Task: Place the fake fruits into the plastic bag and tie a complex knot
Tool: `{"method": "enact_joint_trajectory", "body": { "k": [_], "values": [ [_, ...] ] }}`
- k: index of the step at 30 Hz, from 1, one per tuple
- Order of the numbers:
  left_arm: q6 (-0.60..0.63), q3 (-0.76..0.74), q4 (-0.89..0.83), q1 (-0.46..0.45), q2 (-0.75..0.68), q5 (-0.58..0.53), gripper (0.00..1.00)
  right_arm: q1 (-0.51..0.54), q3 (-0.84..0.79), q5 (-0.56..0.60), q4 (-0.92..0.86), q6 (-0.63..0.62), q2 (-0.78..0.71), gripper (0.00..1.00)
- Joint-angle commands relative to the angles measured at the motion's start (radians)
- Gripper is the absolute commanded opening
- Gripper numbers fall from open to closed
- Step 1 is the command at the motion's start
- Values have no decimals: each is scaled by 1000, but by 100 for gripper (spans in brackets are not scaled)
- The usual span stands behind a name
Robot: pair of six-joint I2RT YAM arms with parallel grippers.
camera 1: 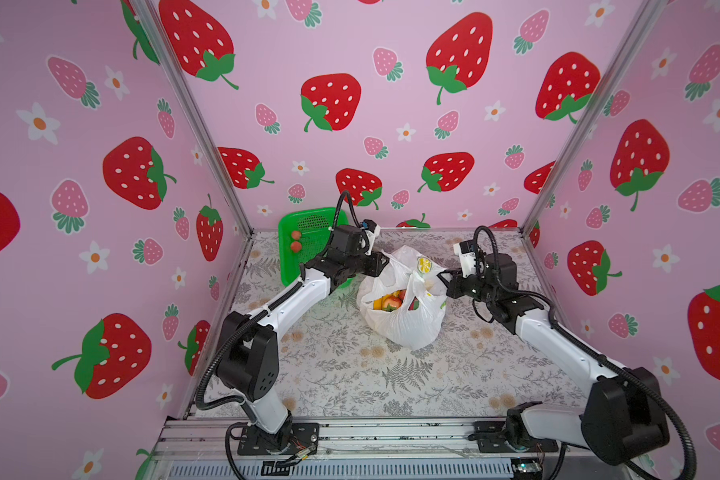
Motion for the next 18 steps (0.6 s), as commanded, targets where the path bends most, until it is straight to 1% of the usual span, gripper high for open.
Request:
{"method": "enact_joint_trajectory", "body": {
  "k": [1, 4, 5, 6, 8, 10, 14, 16, 18],
  "values": [
    [0, 7, 19, -1, -78, 115, 15, 0, 63, -36, 21, 32, 40, 4],
    [-112, -110, 122, -3, -210, 142, 7, 1, 135, -49, 42, 75, 116, 5],
    [-171, -159, 164, -4, -261, 137, 7, 5, 169, -48, 48, 91, 148, 5],
    [-230, -207, 202, -6, -304, 131, 2, 12, 202, -43, 53, 102, 178, 6],
    [-367, -311, 290, -14, -398, 92, 0, 41, 297, -30, 55, 112, 256, 10],
    [-449, -383, 350, -27, -464, 63, 0, 71, 399, -17, 24, 100, 334, 15],
    [-503, -425, 315, -67, -551, 27, 0, 118, 596, 84, -142, 10, 450, 28],
    [-519, -441, 307, -92, -578, 12, 0, 132, 639, 156, -215, -39, 456, 35],
    [-536, -455, 305, -108, -595, 2, 0, 143, 638, 243, -265, -82, 423, 43]
  ]
}}
